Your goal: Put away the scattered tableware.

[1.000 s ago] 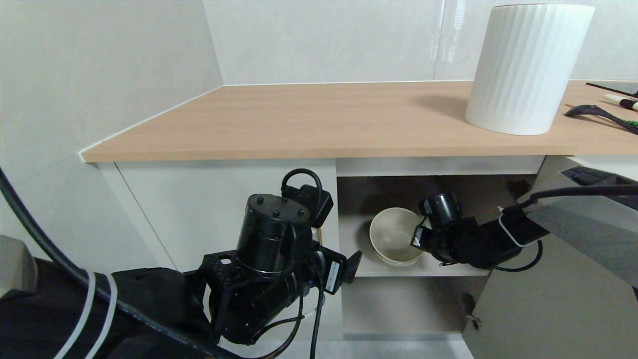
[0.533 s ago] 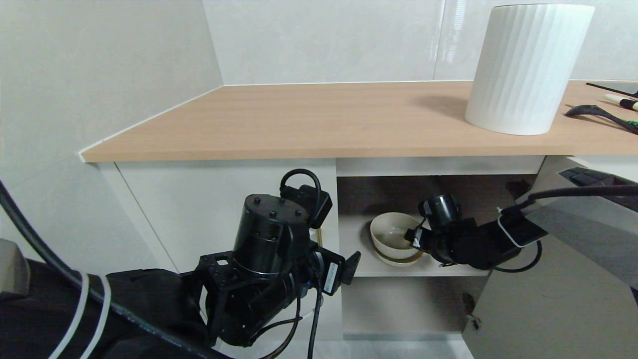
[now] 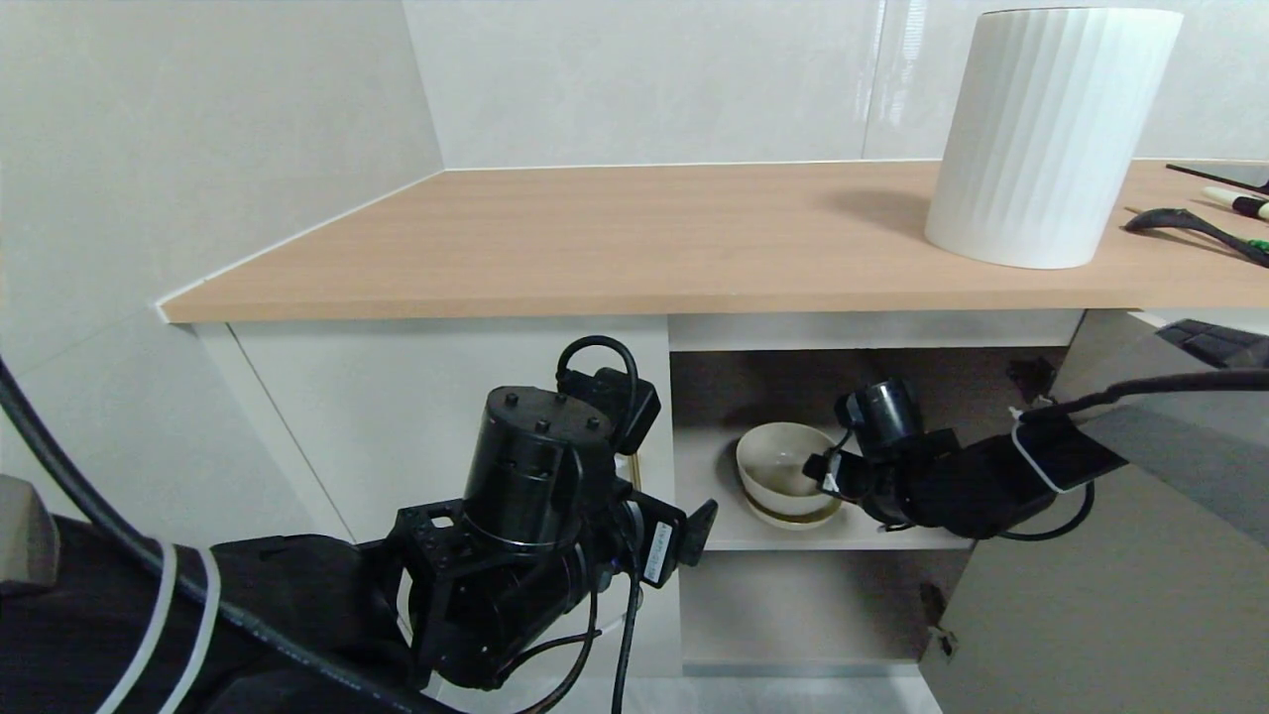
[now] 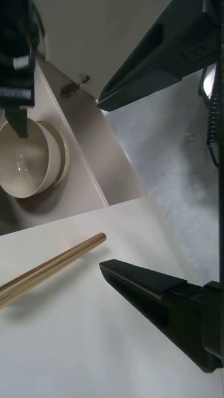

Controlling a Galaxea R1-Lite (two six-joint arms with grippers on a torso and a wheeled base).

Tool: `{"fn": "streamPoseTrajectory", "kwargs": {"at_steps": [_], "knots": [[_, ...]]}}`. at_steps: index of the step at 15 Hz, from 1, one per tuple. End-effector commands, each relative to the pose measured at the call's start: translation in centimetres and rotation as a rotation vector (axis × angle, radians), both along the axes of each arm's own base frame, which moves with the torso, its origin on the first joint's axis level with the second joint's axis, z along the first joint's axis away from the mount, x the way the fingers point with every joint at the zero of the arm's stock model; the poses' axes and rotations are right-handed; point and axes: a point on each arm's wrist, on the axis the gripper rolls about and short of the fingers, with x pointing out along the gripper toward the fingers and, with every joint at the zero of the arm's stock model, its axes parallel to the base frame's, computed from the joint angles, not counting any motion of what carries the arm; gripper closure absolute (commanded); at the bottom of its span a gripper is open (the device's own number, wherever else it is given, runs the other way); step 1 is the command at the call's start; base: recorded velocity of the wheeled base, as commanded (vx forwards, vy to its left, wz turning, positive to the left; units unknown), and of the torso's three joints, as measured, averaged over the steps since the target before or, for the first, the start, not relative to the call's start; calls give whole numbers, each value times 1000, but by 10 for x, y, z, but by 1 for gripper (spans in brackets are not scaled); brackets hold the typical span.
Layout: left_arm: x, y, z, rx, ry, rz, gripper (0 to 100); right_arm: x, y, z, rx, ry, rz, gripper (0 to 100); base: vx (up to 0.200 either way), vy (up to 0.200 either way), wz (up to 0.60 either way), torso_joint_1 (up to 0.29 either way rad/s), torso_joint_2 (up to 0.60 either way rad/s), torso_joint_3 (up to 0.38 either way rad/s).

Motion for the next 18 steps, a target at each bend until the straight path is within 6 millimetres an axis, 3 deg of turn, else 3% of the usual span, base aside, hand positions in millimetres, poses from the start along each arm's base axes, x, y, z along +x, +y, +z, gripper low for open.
{"fn": "streamPoseTrajectory", "kwargs": {"at_steps": [1,4,18], "knots": [[0,0,0,0,1,0,0,-33,9,40,-3,-59,91,0,0,0,0,0,0,0],[0,0,0,0,0,2,0,-45,14,43,-17,-30,120,0,-133,0,0,-3,3,5],[0,0,-1,5,2,7,0,-48,14,38,-4,0,151,0,-200,0,0,3,2,2]]}}
